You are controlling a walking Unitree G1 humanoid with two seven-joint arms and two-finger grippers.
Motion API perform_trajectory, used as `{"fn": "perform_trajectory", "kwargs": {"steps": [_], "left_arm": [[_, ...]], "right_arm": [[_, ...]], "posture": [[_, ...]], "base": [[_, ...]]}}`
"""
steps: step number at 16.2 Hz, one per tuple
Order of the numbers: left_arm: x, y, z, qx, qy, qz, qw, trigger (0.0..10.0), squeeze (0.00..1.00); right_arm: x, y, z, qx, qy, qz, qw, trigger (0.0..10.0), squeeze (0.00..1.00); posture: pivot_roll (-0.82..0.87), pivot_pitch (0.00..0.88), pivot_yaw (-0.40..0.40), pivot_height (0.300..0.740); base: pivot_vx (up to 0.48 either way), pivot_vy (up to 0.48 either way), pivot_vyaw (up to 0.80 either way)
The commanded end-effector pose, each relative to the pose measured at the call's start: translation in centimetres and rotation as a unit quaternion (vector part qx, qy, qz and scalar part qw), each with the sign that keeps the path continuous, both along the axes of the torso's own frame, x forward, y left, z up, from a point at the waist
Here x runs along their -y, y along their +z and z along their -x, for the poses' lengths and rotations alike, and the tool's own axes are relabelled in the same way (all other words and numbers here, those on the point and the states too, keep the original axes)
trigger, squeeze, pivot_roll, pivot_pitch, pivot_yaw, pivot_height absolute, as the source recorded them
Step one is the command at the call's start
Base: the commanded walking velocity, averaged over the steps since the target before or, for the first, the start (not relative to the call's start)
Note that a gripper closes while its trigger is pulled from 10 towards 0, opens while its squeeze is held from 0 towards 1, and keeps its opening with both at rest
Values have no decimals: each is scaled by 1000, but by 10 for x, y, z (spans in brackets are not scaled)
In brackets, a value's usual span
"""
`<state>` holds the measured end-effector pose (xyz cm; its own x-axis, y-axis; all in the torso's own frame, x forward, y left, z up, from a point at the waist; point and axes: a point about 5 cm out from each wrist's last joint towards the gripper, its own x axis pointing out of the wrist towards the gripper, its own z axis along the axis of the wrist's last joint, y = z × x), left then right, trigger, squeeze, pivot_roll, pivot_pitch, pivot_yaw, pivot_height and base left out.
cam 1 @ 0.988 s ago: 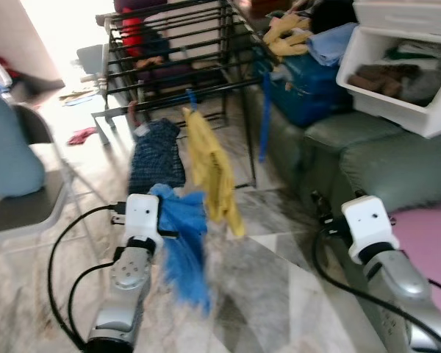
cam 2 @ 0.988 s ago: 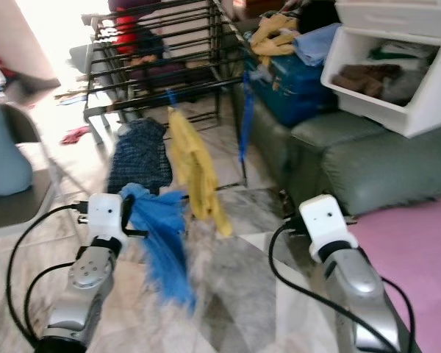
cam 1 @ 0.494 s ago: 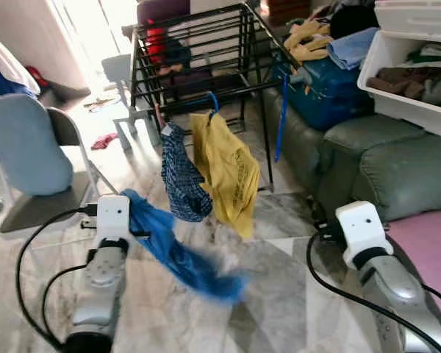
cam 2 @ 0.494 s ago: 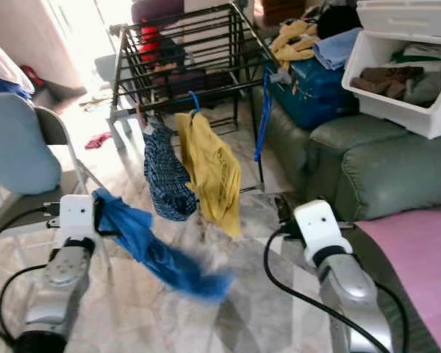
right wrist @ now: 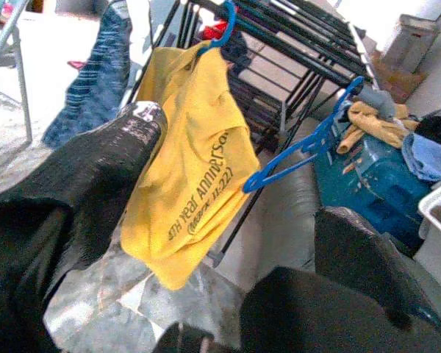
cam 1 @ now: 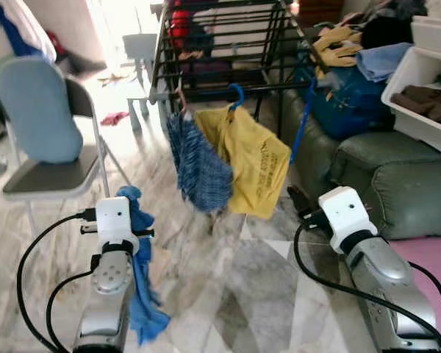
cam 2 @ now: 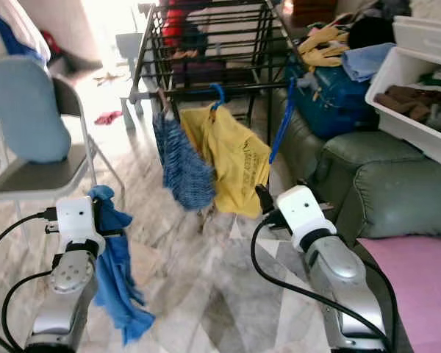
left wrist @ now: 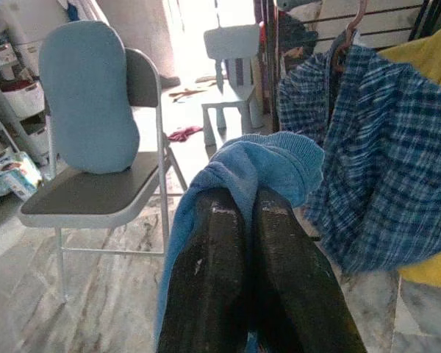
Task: Hang hanger
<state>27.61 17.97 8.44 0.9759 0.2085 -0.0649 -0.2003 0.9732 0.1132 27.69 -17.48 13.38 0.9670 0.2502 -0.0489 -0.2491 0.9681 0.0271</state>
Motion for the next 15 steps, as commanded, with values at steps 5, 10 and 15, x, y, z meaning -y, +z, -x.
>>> {"fn": "perform_trajectory", "kwargs": {"steps": [5,10,15], "left_arm": [[-9,11,-7,12,-8,-9,1000,10000,0],[3,17,-14,24,-69,22,997,10000,0],[10,21,-19,28,-98,25,994,10000,0]], "right_arm": [[-28,-3,0,3,14,-39,999,10000,0],[-13,-4,1,12,-43,-24,999,10000,0],[-9,-6,1,18,-60,-25,998,10000,0]], "posture": [[-103,0,55,740],[-145,0,107,740],[-153,0,128,740]], "base": [[0,0,0],[0,0,0],[355,0,0]]}}
